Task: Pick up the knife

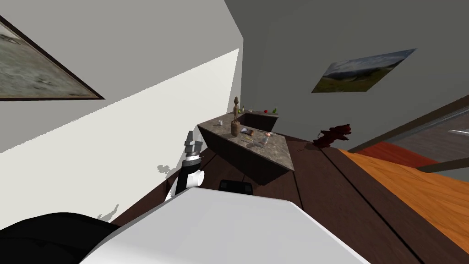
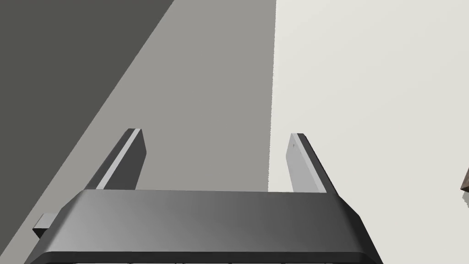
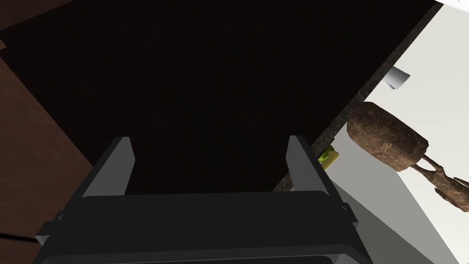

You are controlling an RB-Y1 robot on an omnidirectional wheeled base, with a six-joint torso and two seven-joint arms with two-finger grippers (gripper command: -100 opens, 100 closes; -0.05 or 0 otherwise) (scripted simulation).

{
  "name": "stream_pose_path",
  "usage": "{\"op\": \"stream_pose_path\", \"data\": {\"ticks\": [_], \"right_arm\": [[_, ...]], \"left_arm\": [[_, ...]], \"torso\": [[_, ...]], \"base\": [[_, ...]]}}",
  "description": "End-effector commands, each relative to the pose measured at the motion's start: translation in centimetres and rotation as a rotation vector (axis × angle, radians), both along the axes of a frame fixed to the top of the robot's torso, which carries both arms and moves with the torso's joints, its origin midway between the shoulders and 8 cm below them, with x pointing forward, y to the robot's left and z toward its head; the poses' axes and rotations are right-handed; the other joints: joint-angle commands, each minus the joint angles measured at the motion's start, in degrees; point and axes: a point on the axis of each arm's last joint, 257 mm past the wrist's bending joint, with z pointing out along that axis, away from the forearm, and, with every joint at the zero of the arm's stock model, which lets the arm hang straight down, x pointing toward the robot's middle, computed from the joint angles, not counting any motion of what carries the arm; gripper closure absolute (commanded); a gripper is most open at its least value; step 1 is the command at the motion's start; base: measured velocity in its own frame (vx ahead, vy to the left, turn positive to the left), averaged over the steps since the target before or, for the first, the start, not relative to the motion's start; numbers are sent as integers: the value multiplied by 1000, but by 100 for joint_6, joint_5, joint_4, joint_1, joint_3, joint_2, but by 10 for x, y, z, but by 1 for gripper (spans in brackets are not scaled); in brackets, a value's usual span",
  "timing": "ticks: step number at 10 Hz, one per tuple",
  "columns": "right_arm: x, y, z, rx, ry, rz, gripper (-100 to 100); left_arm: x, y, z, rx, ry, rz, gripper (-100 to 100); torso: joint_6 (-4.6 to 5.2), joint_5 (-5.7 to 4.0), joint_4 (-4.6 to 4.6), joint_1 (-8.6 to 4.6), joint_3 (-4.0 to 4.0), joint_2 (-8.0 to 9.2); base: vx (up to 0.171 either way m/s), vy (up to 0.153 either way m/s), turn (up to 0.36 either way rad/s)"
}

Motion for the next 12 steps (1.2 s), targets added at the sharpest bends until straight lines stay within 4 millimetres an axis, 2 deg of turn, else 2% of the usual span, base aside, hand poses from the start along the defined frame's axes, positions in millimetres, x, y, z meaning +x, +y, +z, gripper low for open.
{"op": "stream_pose_path", "data": {"ticks": [1, 2, 3, 4, 5, 7, 8, 9, 10, 11, 12], "right_arm": [[-49, -17, -5, -41, 86, 42, -100], [-56, -24, -6, -55, 103, 55, -100], [-96, -40, -8, -89, 175, 93, -100], [-99, -44, -9, -96, 183, 99, -100], [-139, -63, -7, -132, 256, 137, -100], [-140, -66, -7, -137, 260, 143, -100], [-169, -82, 0, -163, 312, 187, -100], [-177, -88, -1, -175, 330, 185, -100], [-200, -102, 8, -196, 371, 229, -100], [-212, -113, 8, -215, 399, 226, -100], [-238, -133, 19, -244, 449, 266, -100]], "left_arm": [[0, 0, 0, 0, 0, 0, 0], [0, 0, 0, 0, 0, 0, 0], [0, 0, 0, 0, 0, 0, 0], [0, 0, 0, 0, 0, 0, 0], [0, 0, 0, 0, 0, 0, 0], [0, 0, 0, 0, 0, 0, 0], [0, 0, 0, 0, 0, 0, 0], [0, 0, 0, 0, 0, 0, 0], [0, 0, 0, 0, 0, 0, 0], [0, 0, 0, 0, 0, 0, 0], [0, 0, 0, 0, 0, 0, 0]], "torso": [[0, 0, 0, 0, 0, 0], [0, 3, -1, 4, -1, -2], [-2, 0, -1, 0, -3, -6], [-2, 2, -2, 6, -4, -7], [0, 2, -1, 3, -2, -3], [0, 0, -1, 2, -5, -10], [3, -2, 0, -8, -3, -6], [-2, 1, -2, 4, -5, -9], [2, 0, -2, 2, -7, -12], [-3, 2, -3, 6, -9, -15], [1, 1, -3, 7, -10, -18]], "base": [[-24, 63, 252], [-15, 47, 290], [-13, 69, 320], [-29, 57, 266], [-8, 67, 278], [-12, 36, 173], [-6, 67, 315], [5, 59, 223], [9, 75, 333], [18, 74, 289], [24, 75, 312]]}}
